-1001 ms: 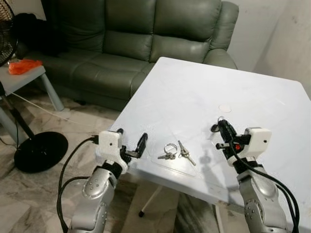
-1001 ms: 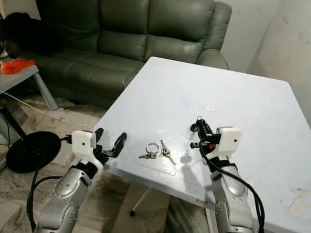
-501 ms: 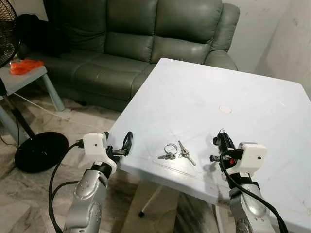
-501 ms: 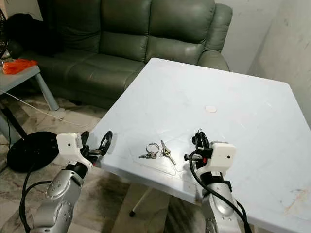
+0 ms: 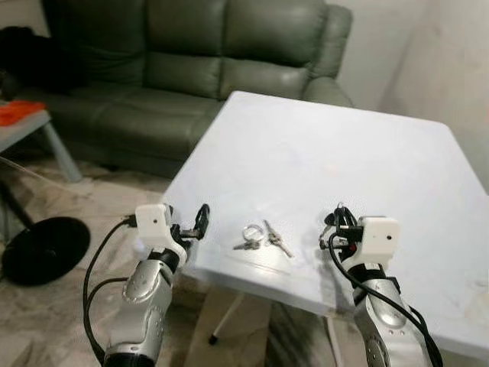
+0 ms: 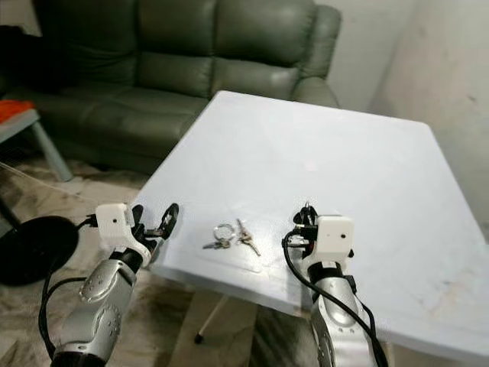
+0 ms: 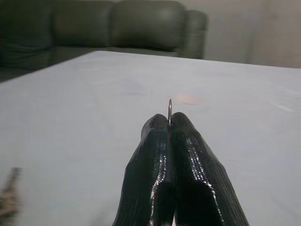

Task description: Hang keys on a hook

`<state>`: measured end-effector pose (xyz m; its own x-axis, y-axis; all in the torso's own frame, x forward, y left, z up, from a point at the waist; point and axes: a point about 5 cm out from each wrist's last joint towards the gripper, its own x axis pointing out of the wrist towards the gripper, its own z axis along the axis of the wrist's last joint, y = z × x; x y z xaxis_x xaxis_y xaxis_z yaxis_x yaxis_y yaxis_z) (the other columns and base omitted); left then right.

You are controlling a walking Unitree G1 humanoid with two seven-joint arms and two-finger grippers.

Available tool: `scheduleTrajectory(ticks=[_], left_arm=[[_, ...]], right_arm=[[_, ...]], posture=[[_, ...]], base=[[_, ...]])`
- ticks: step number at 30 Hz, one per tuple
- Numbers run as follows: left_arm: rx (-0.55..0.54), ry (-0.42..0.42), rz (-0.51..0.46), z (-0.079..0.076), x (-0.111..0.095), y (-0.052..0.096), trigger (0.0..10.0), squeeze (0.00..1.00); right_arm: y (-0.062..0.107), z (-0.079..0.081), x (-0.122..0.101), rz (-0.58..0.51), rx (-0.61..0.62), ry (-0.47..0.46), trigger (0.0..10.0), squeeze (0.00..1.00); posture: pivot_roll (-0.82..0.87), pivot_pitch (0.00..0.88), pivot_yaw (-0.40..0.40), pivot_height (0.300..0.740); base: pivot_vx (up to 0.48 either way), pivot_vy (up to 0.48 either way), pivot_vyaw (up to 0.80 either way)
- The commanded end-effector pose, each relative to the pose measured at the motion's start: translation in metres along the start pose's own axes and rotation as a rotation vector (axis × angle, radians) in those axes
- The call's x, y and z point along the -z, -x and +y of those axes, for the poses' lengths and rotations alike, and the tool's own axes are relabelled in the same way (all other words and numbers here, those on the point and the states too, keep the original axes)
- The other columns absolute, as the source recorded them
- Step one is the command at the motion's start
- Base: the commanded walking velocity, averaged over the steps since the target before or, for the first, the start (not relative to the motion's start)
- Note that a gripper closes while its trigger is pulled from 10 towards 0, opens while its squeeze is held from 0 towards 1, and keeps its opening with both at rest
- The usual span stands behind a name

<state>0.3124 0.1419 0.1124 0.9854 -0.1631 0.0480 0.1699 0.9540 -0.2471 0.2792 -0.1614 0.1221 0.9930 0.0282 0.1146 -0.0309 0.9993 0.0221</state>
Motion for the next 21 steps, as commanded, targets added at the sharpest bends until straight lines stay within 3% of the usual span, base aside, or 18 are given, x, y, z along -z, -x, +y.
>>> scheduleTrajectory(ticks=[1, 21], left_arm=[[-0.011, -0.006, -0.004, 0.002, -0.001, -0.002, 10.0, 0.0], [0.008, -0.062, -0.037, 0.004, -0.009, -0.013, 10.0, 0.0]], right_arm=[[0.0, -0.003, 0.0, 0.003, 0.014, 0.004, 10.0, 0.0], [-0.004, -0.006, -0.002, -0.016, 0.03, 0.027, 10.0, 0.0]], posture=[[0.0, 0.0, -0.039, 0.74], [-0.01, 0.0, -0.027, 0.74]], base=[[0.0, 0.0, -0.74], [0.0, 0.0, -0.73]])
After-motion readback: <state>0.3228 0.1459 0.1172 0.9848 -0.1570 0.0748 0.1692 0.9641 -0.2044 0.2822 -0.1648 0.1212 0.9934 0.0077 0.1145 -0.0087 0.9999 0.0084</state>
